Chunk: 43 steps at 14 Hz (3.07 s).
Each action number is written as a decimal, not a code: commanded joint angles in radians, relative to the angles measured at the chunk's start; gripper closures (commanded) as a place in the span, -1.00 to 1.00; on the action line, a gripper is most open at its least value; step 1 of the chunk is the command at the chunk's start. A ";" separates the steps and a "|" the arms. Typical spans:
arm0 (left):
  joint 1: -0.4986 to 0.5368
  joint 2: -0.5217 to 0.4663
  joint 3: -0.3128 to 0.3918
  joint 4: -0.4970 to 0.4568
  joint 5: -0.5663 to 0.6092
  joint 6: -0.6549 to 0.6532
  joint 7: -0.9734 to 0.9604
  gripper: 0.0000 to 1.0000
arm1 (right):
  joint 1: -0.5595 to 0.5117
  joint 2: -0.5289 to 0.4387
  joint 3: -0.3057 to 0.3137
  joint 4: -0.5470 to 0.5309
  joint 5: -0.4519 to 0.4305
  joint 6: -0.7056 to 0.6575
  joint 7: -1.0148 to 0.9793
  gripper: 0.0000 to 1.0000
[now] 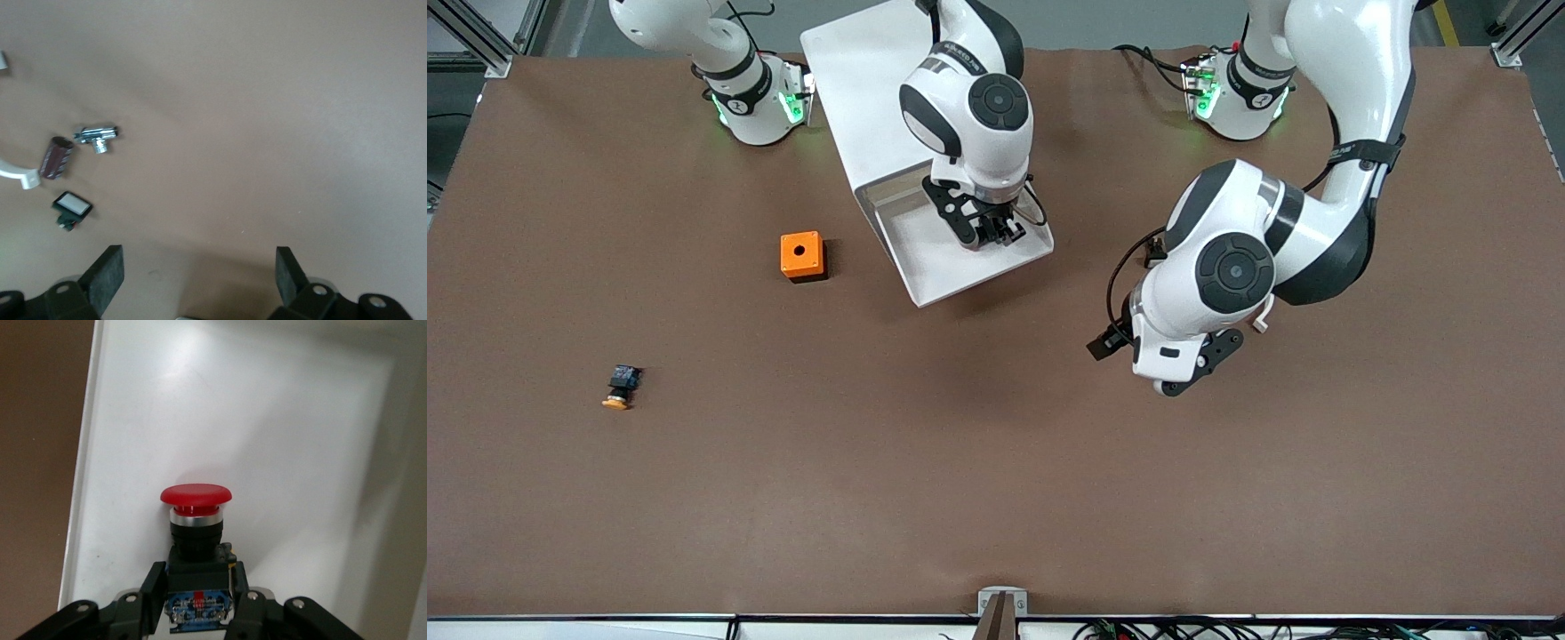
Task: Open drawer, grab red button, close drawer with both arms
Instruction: 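Lift the button with the right gripper while the left gripper reaches the drawer, then carry the button with the right gripper while the left gripper shuts the drawer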
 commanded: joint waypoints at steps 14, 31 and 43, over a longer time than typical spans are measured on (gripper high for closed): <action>-0.169 0.106 -0.007 -0.057 0.067 0.249 0.040 -1.00 | -0.351 -0.079 -0.017 0.177 -0.001 -0.338 -0.748 1.00; -0.450 0.126 -0.013 -0.100 0.050 0.246 -0.239 -1.00 | -0.863 -0.100 -0.020 -0.331 -0.085 0.323 -1.749 1.00; -0.467 0.112 -0.087 -0.133 0.041 0.234 -0.411 -1.00 | -0.986 0.051 -0.019 -0.374 -0.127 0.599 -1.858 1.00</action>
